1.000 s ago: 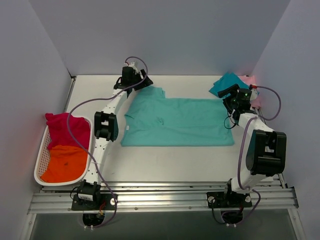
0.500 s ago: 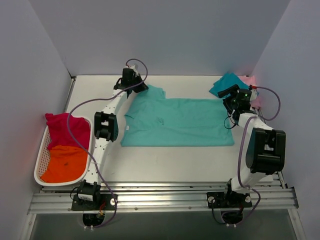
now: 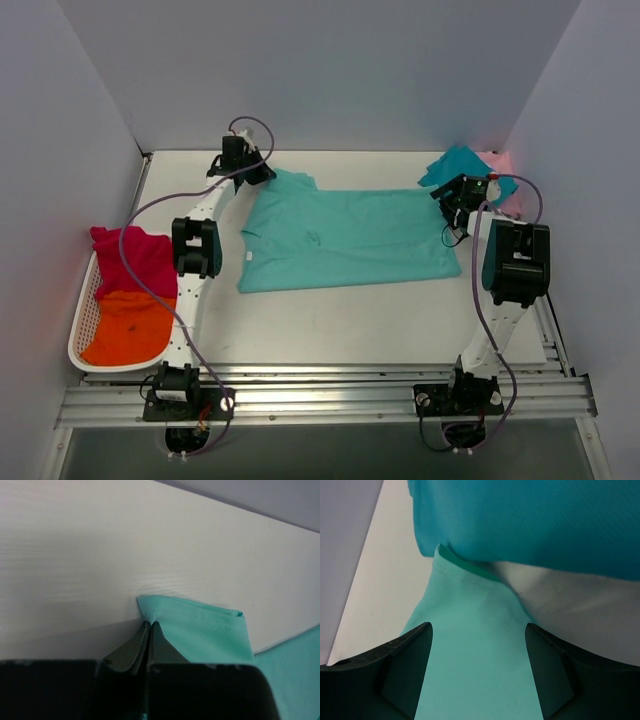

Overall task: Fold and stack the t-shirts
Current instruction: Grap the side of the flattened tshirt furthest away from the robot with both arms

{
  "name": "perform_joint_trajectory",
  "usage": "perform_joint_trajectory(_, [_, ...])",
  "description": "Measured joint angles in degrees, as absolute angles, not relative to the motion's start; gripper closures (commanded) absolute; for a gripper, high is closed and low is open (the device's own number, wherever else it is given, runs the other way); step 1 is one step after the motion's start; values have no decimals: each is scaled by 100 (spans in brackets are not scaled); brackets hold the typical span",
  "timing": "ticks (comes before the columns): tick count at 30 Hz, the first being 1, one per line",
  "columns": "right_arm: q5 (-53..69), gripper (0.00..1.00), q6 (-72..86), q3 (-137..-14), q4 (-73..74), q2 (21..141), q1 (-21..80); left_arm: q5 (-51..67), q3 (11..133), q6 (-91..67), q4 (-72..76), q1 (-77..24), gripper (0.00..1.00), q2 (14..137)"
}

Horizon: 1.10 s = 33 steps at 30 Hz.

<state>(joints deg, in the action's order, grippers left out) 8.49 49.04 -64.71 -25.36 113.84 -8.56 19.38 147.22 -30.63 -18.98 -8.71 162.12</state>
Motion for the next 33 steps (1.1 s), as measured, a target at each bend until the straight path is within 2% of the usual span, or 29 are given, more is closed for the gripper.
perform_joint_trajectory(9, [467,29,4635,-7577,-2182,11684,-854,1931,14553,-2952,-1887,-816,98,16105])
perform_joint_trajectory(14, [421,29,4617,-8311,-2163,12352,-816,1940,14553,-2945,-1890,-816,98,16105])
perform_joint_trajectory(21, [421,30,4635,-8816,-2255,13015,-657,1977,14553,-2936,-1890,-814,98,16105])
perform_joint_trajectory(29, [401,30,4633,-9006,-2274,13144,-478,1986,14553,-2939,-1887,-814,98,16105])
perform_joint_trajectory(32, [366,35,4617,-9006,-2261,13141,-421,1986,14553,-2939,-1890,-814,98,16105])
perform_joint_trajectory(33, [336,41,4613,-9006,-2246,13141,-403,1986,14553,-2939,-1890,-814,98,16105])
